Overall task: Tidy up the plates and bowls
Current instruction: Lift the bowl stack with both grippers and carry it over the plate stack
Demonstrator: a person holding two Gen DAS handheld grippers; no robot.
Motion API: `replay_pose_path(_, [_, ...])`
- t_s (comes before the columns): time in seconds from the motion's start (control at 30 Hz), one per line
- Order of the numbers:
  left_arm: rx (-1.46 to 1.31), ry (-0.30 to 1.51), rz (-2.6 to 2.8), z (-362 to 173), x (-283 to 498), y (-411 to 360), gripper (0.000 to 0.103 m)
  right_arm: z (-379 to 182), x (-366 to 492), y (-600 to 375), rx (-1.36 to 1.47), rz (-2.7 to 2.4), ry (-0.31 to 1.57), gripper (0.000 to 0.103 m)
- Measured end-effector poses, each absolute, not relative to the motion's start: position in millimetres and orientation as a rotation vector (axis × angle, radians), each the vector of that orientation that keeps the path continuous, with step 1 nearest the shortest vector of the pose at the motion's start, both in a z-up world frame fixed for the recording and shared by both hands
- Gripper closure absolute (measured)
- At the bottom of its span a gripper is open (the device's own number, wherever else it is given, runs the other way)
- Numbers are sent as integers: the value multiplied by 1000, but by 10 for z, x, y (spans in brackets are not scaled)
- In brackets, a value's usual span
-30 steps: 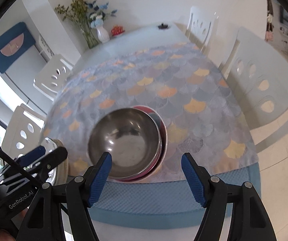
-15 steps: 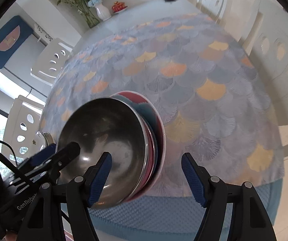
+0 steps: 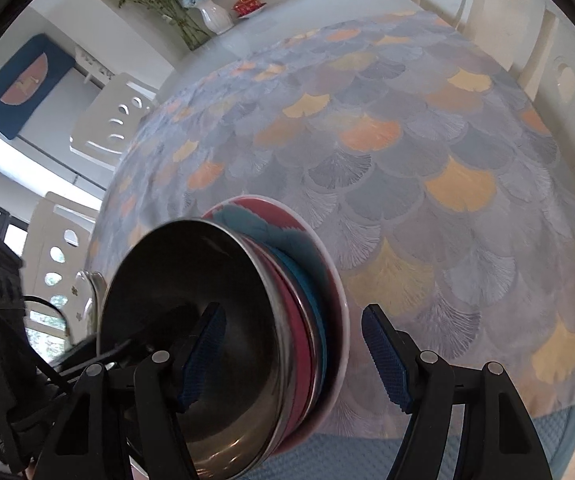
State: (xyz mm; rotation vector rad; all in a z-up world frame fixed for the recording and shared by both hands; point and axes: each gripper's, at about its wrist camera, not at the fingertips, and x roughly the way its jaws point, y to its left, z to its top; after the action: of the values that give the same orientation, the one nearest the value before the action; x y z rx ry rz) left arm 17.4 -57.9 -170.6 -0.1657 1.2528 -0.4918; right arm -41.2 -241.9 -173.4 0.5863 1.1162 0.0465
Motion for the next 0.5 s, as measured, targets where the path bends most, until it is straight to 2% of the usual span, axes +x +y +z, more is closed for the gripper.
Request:
replay_pose_path(0.03, [-182, 1258, -516, -1712, 174, -595, 63, -1773, -399, -2423, 602, 55, 1132, 52])
replay_pose_path(0.07, [-182, 1256, -537, -1706, 162, -632, 66, -1799, -396, -2429, 605, 52, 1140, 54])
replay_pose_path(0.33, [-178, 1240, -546, -1694, 147, -656, 67, -1806, -428, -2411, 587, 62, 1111, 56])
replay_pose_path(0.5, [-283, 1268, -569, -1718, 183, -549, 68, -1821, -426, -2451, 593, 75, 1108, 56])
